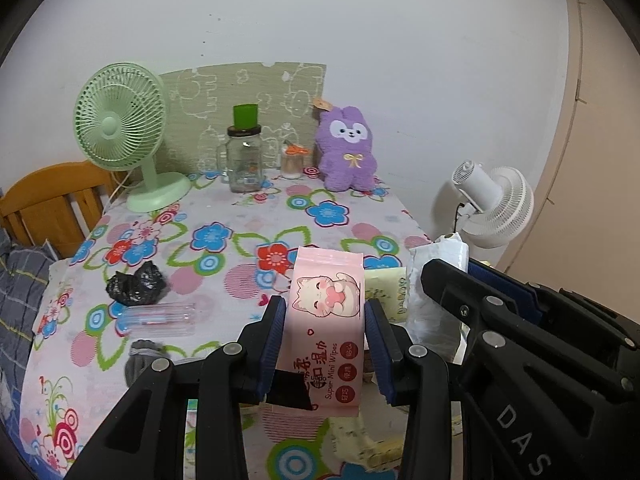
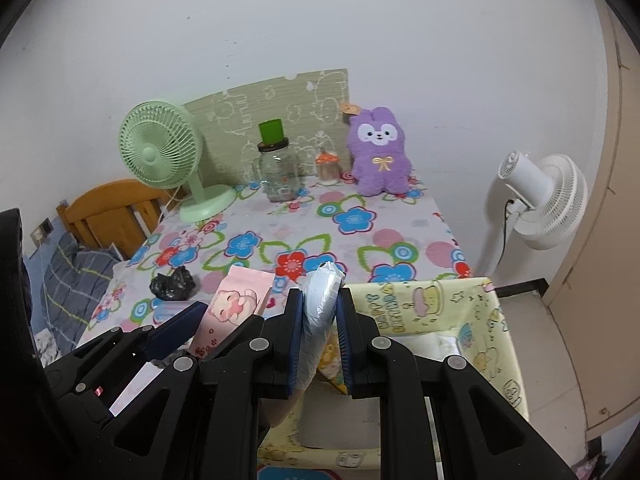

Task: Organize soft objects
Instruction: 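Carry the white item and pink wipes over the fabric box with both tools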

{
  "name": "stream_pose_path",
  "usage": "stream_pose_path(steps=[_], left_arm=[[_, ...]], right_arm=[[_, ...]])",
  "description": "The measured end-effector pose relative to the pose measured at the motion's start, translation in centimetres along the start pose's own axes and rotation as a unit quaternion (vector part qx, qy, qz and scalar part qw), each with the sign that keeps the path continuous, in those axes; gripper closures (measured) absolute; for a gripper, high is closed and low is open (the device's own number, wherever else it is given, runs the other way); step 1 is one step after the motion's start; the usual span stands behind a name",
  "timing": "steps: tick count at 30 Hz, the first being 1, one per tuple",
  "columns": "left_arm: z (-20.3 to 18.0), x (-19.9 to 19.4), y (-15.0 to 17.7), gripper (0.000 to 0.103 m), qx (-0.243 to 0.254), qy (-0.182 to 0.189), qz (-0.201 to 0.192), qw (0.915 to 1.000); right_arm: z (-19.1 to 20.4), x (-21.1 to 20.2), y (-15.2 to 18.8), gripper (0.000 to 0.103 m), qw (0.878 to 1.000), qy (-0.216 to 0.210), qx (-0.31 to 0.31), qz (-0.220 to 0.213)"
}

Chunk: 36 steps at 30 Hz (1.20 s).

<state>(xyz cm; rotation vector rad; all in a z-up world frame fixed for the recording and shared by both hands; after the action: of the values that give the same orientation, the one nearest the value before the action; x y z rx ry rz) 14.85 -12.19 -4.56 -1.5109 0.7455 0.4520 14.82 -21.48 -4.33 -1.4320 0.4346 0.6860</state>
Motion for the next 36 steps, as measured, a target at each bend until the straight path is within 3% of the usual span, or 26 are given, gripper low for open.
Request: stream_pose_path(steps=[25,36], left_arm=[[-5.1,3.7,0.8,0.062,0.017,0.043,0.035,0.9983],[-6.4,6.3,1.7,0.061,0.031,0.034,0.058,0.9973]], right_arm=[[-6.0,1.0,1.2,0.083,0.998,0.046,0.035,0.016],[-8.3,3.0,2.6,0.083,0.996,0.056,0.051,0.047]])
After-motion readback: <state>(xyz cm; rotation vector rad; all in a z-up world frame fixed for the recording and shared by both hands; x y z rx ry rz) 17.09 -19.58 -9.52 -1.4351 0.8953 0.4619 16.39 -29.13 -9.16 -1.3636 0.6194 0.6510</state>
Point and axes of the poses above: each gripper's, at about its wrist camera, not at the fingertips, and x roughly the way its jaws point, z to its left, y to its underside, the point moved 5 cm from there along x, roughly the way its jaws point, and after that the axes turned 4 degrees about z, right-handed, at the moved point
